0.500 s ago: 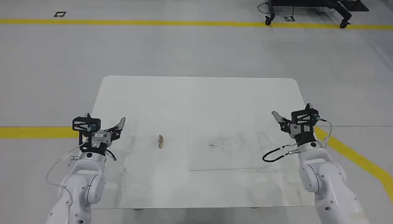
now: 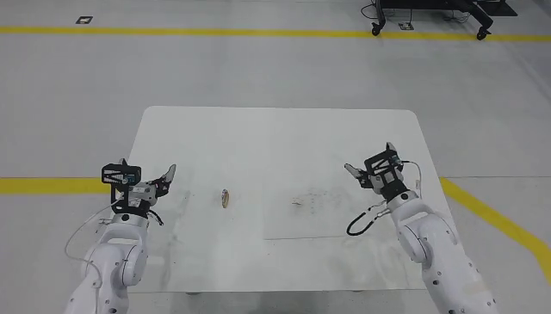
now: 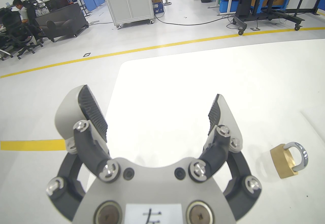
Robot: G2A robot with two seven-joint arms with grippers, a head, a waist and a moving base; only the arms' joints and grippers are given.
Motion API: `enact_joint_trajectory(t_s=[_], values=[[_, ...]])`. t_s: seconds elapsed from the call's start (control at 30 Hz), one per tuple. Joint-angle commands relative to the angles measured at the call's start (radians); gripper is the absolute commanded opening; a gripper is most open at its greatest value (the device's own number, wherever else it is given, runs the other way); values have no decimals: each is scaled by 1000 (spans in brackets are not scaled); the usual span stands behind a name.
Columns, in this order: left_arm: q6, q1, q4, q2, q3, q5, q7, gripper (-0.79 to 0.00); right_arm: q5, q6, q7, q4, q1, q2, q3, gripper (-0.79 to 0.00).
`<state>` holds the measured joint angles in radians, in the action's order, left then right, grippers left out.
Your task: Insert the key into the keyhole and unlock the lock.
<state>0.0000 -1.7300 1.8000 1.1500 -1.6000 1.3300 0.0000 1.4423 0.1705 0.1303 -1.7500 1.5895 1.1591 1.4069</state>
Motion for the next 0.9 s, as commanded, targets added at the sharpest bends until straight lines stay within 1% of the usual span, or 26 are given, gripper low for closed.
enact_joint_trajectory(t_s=[0.0, 0.07, 0.4, 0.43, 0.47, 0.53, 0.6, 0.67, 0.7, 0.77, 0.83, 0.87], values=[[0, 0, 0, 0, 0, 0, 0, 0, -1, 30, 17, 28, -39, 5, -43, 0], [0, 0, 0, 0, 0, 0, 0, 0, 2, 27, 31, 43, -60, 8, -64, 0], [0, 0, 0, 0, 0, 0, 0, 0, -4, 38, 28, 42, -59, 8, -68, 0], [0, 0, 0, 0, 0, 0, 0, 0, -27, 82, 17, 47, -58, 8, -73, 0], [0, 0, 0, 0, 0, 0, 0, 0, -66, 168, -10, 53, -58, 6, -83, 0], [0, 0, 0, 0, 0, 0, 0, 0, -100, 316, -27, 83, -72, 0, -81, 0], [0, 0, 0, 0, 0, 0, 0, 0, -123, 479, -8, 124, -109, -6, -95, 0], [0, 0, 0, 0, 0, 0, 0, 0, -126, 597, 44, 161, -150, -11, -115, 0], [0, 0, 0, 0, 0, 0, 0, 0, -115, 634, 78, 169, -171, -12, -126, 0], [0, 0, 0, 0, 0, 0, 0, 0, -91, 671, 123, 172, -195, -14, -150, 0], [0, 0, 0, 0, 0, 0, 0, 0, -61, 676, 152, 168, -208, -14, -170, -6], [0, 0, 0, 0, 0, 0, 0, 0, -49, 686, 161, 165, -212, -14, -183, -74]])
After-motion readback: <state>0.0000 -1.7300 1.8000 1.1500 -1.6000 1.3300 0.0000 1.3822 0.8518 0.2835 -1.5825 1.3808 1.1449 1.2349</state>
